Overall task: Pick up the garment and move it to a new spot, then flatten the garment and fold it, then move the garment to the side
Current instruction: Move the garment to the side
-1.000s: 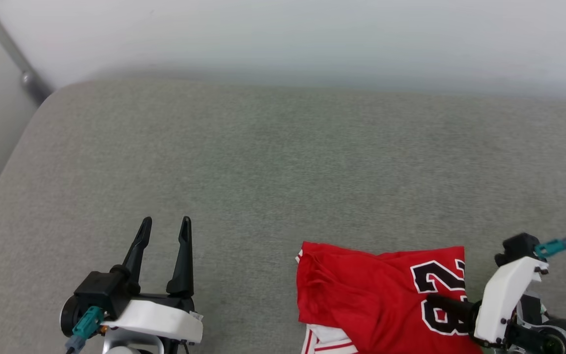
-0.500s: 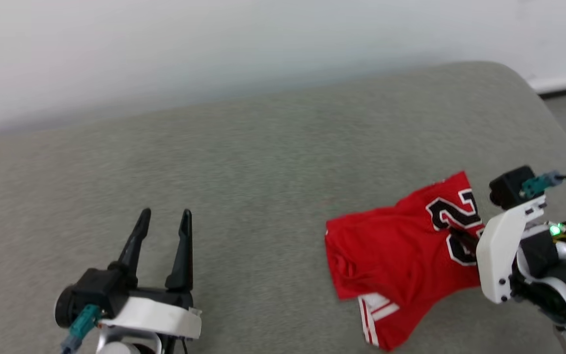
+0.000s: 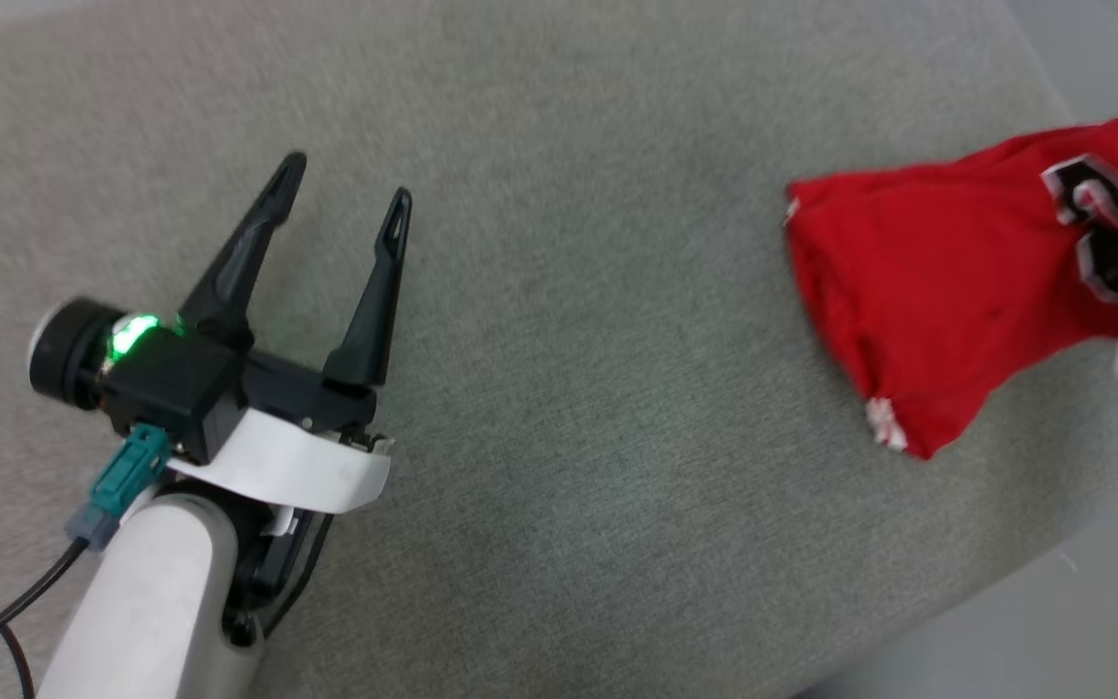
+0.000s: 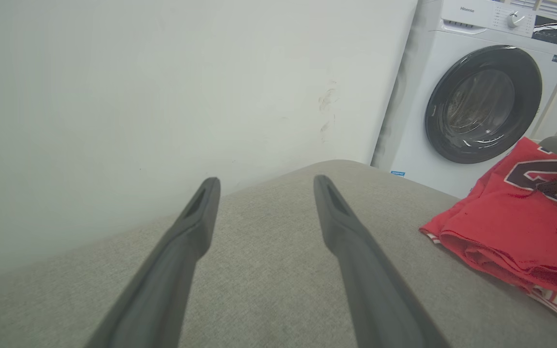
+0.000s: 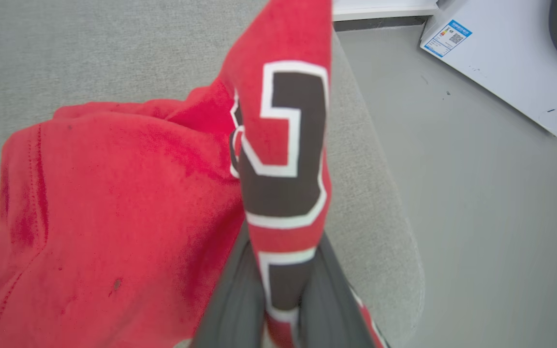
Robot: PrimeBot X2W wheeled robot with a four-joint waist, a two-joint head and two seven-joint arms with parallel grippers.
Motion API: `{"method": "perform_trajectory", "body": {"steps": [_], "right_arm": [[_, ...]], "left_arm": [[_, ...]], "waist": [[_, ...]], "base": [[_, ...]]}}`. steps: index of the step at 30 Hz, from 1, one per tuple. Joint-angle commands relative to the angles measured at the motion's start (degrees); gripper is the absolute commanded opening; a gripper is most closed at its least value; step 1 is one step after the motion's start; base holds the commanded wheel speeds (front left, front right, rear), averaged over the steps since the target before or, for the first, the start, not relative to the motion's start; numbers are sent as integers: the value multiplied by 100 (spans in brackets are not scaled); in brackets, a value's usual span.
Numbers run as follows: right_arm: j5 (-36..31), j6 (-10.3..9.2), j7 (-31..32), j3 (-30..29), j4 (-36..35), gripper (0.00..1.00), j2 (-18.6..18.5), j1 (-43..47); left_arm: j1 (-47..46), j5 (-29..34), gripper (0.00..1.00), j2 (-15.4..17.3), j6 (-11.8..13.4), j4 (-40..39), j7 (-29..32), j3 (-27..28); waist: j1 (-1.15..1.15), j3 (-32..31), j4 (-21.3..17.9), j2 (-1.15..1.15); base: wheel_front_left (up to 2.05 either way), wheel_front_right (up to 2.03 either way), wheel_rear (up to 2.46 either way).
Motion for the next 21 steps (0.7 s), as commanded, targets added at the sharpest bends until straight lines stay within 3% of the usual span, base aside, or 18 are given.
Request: {"method": "perform_trajectory", "body": {"steps": [1, 9, 10, 11, 12, 21], "right_arm": [[-77, -4, -144, -123, 154, 0, -58, -238], [-475, -5, -997, -867, 1017, 0, -162, -1013], [-542, -5, -1081, -913, 1135, 13, -122, -1060], [-603, -4, -1181, -946, 1257, 45, -54, -1108], [-663, -4, -1317, -1012, 1372, 100, 10, -1170], [-1560, -6, -2585, -1629, 2092, 100, 261, -1073]], "left_arm": [[-183, 48, 100, 56, -28, -101, 72, -21], [-716, 187, 100, 216, -117, -628, 388, -145], [-749, 193, 100, 234, -124, -661, 409, -158], [-777, 197, 100, 251, -133, -682, 427, -172], [-795, 194, 100, 260, -138, -687, 440, -178], [-480, 64, 100, 132, -24, -401, 152, -204]], "waist": [[0, 974, -194, 0], [0, 1725, -31, 0], [0, 1773, -19, 0], [0, 1806, -9, 0], [0, 1820, -5, 0], [0, 1220, 128, 0]], "base": [[0, 0, 0], [0, 0, 0], [0, 0, 0], [0, 0, 0], [0, 0, 0], [0, 0, 0]]}}
